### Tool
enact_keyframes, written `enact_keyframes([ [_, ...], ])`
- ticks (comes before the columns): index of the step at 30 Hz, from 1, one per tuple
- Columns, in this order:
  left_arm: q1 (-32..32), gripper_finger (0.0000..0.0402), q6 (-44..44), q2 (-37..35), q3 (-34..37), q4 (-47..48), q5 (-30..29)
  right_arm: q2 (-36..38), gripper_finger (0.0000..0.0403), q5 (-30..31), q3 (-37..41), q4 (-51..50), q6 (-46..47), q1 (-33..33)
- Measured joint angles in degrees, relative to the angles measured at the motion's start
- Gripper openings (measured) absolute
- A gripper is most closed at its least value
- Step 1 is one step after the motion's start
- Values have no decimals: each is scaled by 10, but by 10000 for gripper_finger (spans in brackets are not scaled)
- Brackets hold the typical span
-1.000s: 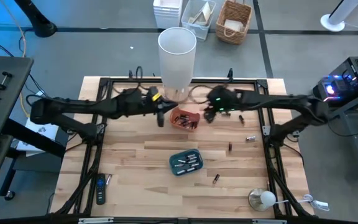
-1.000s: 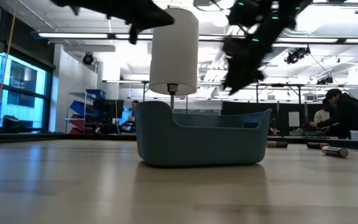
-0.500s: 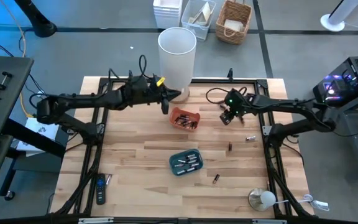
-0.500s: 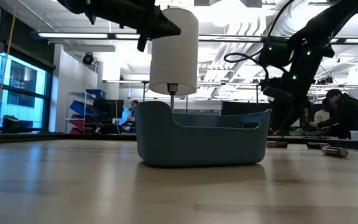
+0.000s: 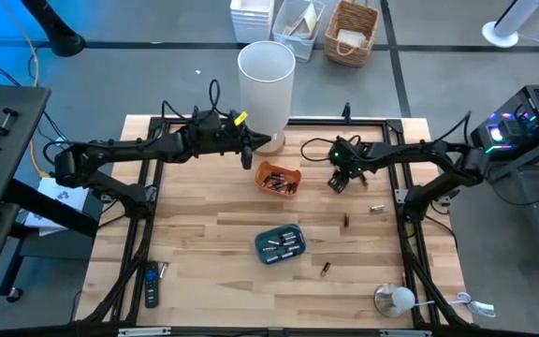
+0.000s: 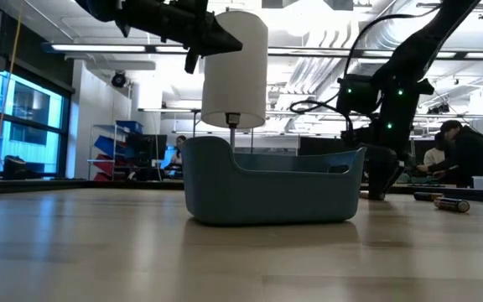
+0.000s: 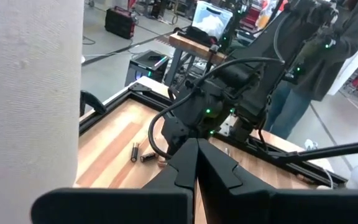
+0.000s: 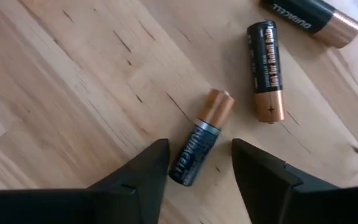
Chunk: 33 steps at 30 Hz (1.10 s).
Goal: Sort batteries
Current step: Put the black battery into the orange bin
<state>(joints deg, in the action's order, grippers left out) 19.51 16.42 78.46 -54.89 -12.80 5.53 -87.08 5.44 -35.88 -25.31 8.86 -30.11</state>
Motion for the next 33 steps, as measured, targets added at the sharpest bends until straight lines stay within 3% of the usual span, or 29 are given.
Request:
enact_keyframes([
  [2,0,0,-4,0,0,2,6,-3,134,-9,0,-6,1,2],
  [5,6,0,-5,-7,0,3,31,7,47,-19,1,-14,28,15],
  [6,9,0,-5,-14,0,3,35,14,38,-19,3,-17,42,20],
  [12,43,0,-18,-91,0,0,36,103,38,-67,-18,-60,158,77],
  [17,80,0,-61,-136,0,2,36,148,38,-124,-66,83,190,135],
  [21,102,0,-45,-136,0,31,36,103,38,-124,-115,157,210,175],
  [27,105,0,-37,-131,1,64,50,-35,43,-23,-196,149,210,196],
  [30,105,0,-41,-131,1,68,62,-95,91,-4,-240,97,209,188],
  [33,105,0,-41,-131,1,69,75,-135,146,-27,-288,41,193,183],
])
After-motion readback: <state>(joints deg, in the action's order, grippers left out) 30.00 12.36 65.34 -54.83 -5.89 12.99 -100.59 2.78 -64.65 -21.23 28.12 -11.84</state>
